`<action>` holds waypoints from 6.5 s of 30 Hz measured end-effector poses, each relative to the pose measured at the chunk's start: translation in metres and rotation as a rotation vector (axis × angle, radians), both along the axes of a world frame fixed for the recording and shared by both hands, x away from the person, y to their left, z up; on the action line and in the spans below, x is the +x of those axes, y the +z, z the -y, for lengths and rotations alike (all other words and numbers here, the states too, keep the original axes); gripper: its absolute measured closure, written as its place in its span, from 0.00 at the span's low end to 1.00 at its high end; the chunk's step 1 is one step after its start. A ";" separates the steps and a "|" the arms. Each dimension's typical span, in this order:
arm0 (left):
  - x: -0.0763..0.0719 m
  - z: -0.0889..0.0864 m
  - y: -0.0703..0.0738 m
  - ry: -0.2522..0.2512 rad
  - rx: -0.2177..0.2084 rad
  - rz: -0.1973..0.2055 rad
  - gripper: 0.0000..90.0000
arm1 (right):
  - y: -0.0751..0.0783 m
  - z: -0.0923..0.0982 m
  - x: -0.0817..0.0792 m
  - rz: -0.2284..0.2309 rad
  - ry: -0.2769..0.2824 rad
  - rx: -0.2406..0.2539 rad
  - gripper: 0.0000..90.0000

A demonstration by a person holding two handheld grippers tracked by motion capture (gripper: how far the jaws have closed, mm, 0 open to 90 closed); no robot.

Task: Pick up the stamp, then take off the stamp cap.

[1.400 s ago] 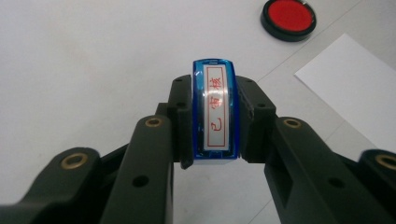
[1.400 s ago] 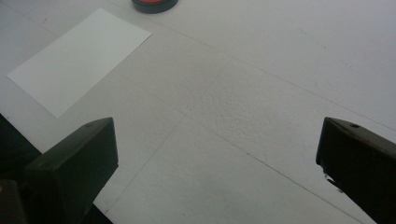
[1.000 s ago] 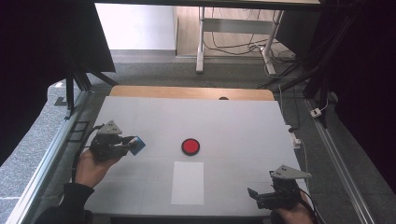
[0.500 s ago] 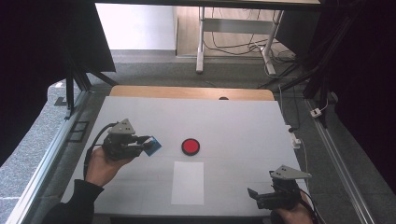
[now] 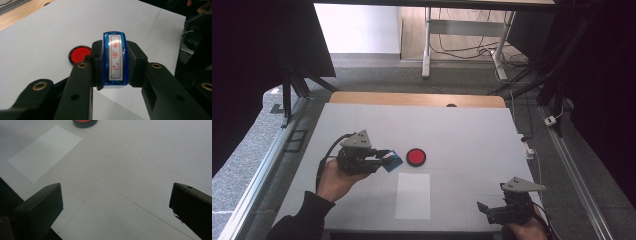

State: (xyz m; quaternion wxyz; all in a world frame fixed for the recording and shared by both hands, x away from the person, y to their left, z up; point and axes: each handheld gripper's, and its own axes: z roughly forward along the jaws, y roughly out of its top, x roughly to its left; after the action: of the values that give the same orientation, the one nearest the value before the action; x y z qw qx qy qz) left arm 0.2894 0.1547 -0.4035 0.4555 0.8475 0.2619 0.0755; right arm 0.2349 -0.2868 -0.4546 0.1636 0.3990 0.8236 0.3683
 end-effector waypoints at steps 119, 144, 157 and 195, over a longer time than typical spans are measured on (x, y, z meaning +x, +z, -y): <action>-0.007 0.018 -0.011 -0.456 -0.171 0.057 0.78 | 0.017 -0.166 0.061 -0.071 0.844 0.253 0.74; -0.006 0.017 -0.009 -0.495 -0.193 0.034 0.78 | 0.021 -0.166 0.057 -0.014 0.918 0.218 0.77; -0.010 0.018 -0.007 -0.468 -0.150 0.091 0.78 | 0.018 -0.166 0.060 -0.104 0.843 0.260 0.77; -0.014 0.012 -0.011 -0.286 -0.124 0.055 0.78 | 0.026 -0.121 0.052 0.091 0.580 0.123 0.76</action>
State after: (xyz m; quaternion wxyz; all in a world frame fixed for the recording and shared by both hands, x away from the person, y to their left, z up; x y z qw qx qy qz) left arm 0.2755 0.1429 -0.4143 0.5201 0.8440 0.1302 0.0169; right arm 0.2868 -0.1653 -0.4287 0.0639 0.1394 0.8712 0.4663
